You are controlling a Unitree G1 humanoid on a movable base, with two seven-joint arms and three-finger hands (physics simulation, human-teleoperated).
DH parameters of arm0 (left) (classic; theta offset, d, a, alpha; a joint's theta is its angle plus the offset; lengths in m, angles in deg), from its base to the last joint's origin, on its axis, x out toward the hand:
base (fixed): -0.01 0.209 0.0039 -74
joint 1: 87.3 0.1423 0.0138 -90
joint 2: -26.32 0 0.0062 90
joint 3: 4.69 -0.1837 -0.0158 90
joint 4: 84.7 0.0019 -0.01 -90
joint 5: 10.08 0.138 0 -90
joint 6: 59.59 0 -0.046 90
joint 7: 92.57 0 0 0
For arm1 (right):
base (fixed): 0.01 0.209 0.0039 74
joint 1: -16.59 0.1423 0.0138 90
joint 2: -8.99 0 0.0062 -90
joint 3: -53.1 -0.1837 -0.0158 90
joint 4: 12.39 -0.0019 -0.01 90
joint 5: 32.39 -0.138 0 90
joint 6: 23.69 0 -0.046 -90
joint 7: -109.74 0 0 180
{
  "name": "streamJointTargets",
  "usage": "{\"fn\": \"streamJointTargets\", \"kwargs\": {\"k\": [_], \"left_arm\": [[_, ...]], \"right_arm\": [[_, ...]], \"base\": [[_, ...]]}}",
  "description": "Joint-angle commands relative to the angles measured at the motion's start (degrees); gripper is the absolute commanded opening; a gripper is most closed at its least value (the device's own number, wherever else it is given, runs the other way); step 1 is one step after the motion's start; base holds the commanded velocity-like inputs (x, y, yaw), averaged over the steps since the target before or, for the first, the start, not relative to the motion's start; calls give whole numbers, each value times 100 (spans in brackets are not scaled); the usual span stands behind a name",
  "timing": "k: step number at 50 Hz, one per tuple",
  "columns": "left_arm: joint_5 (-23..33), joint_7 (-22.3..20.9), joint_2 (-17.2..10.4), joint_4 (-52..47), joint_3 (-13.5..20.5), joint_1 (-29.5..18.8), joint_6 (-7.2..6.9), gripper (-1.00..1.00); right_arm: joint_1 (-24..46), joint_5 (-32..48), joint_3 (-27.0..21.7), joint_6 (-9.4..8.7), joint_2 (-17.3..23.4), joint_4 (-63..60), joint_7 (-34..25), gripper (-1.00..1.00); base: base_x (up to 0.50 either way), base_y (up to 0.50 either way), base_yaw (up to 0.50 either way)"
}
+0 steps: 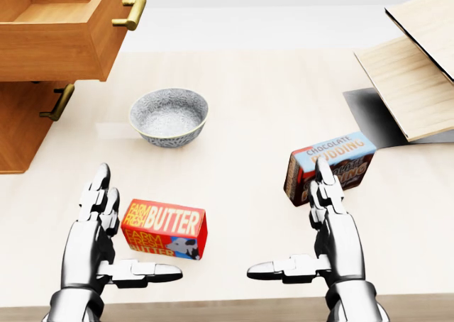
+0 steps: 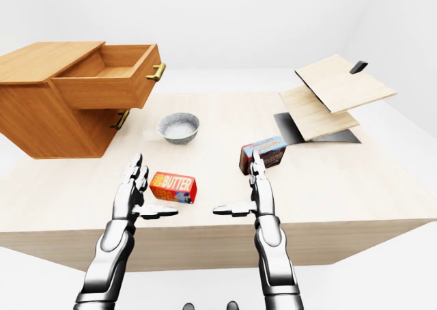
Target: Close the top drawer of the cabinet.
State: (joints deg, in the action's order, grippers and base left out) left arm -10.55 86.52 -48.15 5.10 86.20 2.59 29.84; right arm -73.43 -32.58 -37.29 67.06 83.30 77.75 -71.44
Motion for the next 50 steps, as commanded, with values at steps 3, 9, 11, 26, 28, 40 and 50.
{"fn": "streamJointTargets", "kwargs": {"k": [3,9,11,26,28,40,50], "left_arm": [[6,-155,-67,137,96,-18,58,100],[13,-189,-75,-10,101,-23,-41,100],[17,-193,-73,-22,100,-21,-36,100],[18,-318,-72,-794,51,13,-443,100],[20,-339,-86,-869,71,-12,-443,100],[24,-565,-214,-1350,214,-455,-443,100],[-135,-703,-399,-1385,373,-1233,-443,100]], "right_arm": [[57,-54,-101,288,64,205,-235,100],[43,-24,-85,425,66,304,-268,100],[43,-19,-90,425,71,279,-270,100],[12,-88,-192,50,132,-466,-393,100],[34,-78,-212,-47,139,-574,-390,100],[336,-78,-346,-499,246,-794,-527,100],[612,-29,-404,-575,320,-1009,-538,100]], "base": [[0,0,0],[0,0,0],[0,0,0],[0,0,0],[0,0,0],[0,0,0],[0,0,0]]}}
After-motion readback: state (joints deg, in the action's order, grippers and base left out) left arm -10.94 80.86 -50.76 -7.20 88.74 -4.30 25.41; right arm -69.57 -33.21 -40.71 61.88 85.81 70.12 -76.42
